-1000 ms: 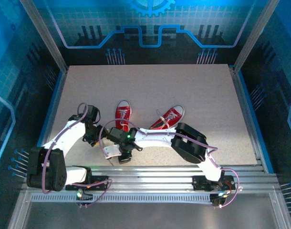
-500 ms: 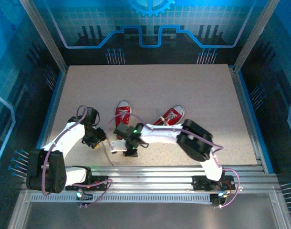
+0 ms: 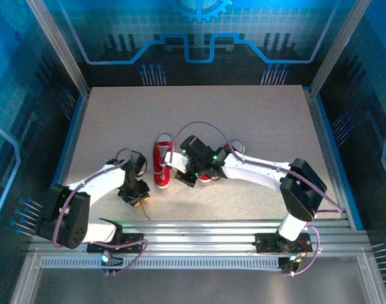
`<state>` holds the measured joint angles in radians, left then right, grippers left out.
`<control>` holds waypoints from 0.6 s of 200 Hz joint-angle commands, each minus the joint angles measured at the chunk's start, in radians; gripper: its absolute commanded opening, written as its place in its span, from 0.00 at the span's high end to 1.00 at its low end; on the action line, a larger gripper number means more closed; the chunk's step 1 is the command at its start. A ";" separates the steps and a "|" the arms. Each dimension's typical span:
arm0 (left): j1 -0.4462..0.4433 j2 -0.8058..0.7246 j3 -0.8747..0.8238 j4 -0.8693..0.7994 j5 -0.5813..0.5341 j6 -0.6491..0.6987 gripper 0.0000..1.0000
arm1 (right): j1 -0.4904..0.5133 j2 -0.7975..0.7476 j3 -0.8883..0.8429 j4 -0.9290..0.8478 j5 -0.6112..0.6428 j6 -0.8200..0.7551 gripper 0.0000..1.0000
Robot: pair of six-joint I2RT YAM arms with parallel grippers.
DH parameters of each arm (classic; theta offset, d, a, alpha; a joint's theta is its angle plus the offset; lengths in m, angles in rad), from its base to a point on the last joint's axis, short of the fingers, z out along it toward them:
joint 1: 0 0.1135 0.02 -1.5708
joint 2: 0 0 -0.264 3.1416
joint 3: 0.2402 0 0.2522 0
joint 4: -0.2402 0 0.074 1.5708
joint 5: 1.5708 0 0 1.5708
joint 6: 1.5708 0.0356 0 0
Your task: Tie the shoes
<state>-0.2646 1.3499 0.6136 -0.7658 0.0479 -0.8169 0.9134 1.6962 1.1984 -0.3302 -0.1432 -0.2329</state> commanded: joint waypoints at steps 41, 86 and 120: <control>-0.027 -0.112 0.174 -0.123 -0.047 0.069 1.00 | -0.128 -0.091 0.032 0.024 -0.013 0.153 1.00; -0.078 -0.100 0.573 -0.265 -0.029 0.139 1.00 | -0.197 -0.130 0.189 0.019 -0.023 0.165 1.00; -0.247 -0.021 0.712 -0.162 -0.037 0.113 1.00 | -0.250 -0.052 0.418 -0.022 -0.055 0.190 1.00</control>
<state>-0.4000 1.2701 1.2602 -0.9356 0.0143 -0.7086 0.7025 1.6112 1.4639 -0.3428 -0.1577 -0.0761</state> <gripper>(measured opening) 0.049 0.055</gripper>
